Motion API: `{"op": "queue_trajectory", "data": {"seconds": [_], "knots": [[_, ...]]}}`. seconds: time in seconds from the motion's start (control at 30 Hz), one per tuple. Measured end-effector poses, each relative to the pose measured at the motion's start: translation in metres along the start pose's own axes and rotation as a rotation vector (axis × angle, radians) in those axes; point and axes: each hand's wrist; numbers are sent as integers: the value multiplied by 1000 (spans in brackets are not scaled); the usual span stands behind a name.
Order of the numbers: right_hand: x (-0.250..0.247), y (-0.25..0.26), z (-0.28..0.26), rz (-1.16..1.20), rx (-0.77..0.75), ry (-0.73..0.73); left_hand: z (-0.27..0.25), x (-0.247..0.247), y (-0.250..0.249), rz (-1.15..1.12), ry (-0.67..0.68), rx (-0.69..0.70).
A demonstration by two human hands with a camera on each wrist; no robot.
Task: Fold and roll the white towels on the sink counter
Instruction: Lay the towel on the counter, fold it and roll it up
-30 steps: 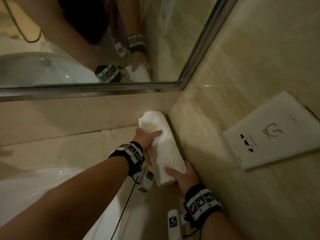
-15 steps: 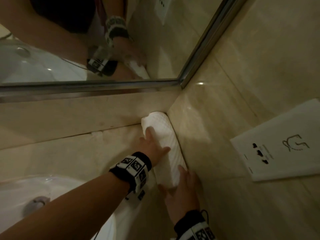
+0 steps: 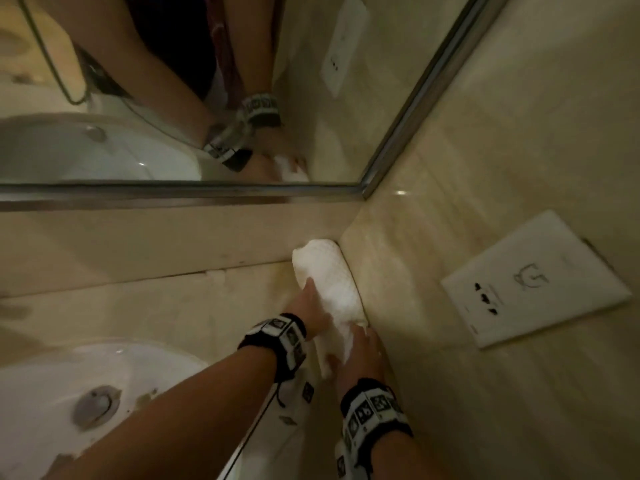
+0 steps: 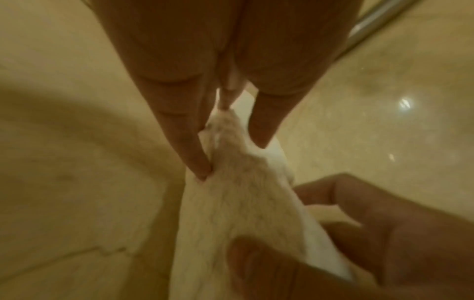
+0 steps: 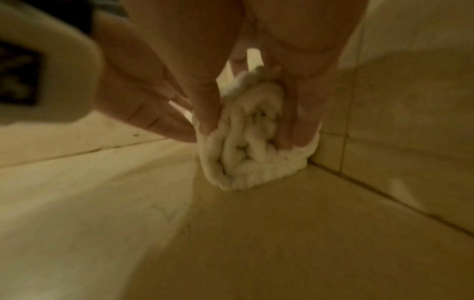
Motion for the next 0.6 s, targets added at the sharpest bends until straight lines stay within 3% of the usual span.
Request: {"op": "queue_trajectory", "data": {"seconds": [0.07, 0.2, 0.37, 0.6], "knots": [[-10, 4, -9, -107, 4, 4, -25, -8, 10, -166, 58, -9], [-15, 13, -53, -231, -129, 13, -104, -28, 46, -360, -53, 61], [6, 44, -131, -126, -356, 394, -224, -55, 120, -398, -307, 41], [85, 105, -258, -30, -755, 588, -407, -82, 222, -385, -581, -126]]}}
Point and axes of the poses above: each hand's wrist, its own z-axis towards the middle knuckle, its own x-axis out of the palm, y = z × x, and after that the axes turned 1 degree about -z, right-handed
